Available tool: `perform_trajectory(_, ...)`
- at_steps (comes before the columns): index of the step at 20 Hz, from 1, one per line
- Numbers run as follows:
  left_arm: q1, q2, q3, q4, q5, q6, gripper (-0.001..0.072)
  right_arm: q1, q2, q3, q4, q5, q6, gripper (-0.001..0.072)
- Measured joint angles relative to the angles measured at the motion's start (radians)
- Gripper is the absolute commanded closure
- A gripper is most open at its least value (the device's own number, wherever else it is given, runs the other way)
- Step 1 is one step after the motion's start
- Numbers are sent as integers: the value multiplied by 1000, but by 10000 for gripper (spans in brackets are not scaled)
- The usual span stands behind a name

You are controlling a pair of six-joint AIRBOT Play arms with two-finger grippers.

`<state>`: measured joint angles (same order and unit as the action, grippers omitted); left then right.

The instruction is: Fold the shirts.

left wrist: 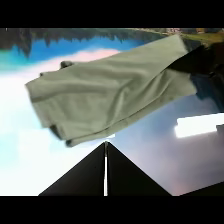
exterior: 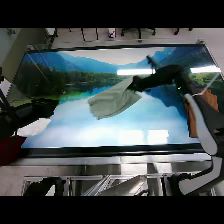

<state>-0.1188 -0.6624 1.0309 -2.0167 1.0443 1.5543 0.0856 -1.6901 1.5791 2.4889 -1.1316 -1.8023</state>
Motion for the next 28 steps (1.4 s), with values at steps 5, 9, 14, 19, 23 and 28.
perform_trajectory(5, -6, -44, 0, 0, -20, 0, 696, -260, 115, 93, 0, 10, 38, 688)
perform_trajectory(9, -6, -76, 0, 0, -23, 0, 696, -502, 136, 145, 3, 97, 40, 688)
perform_trajectory(14, -7, -108, 0, -3, -24, -2, 696, -766, 137, 167, 0, 115, -3, 688)
perform_trajectory(19, -10, -114, -1, -20, -24, -17, 696, -905, 109, 171, 0, -12, -51, 688)
perform_trajectory(23, -47, -114, -1, -26, -26, -18, 696, -935, 89, 172, 0, -114, -66, 689)
perform_trajectory(28, -126, -114, -1, -27, -62, -23, 696, -951, 101, 172, -6, -274, -15, 688)
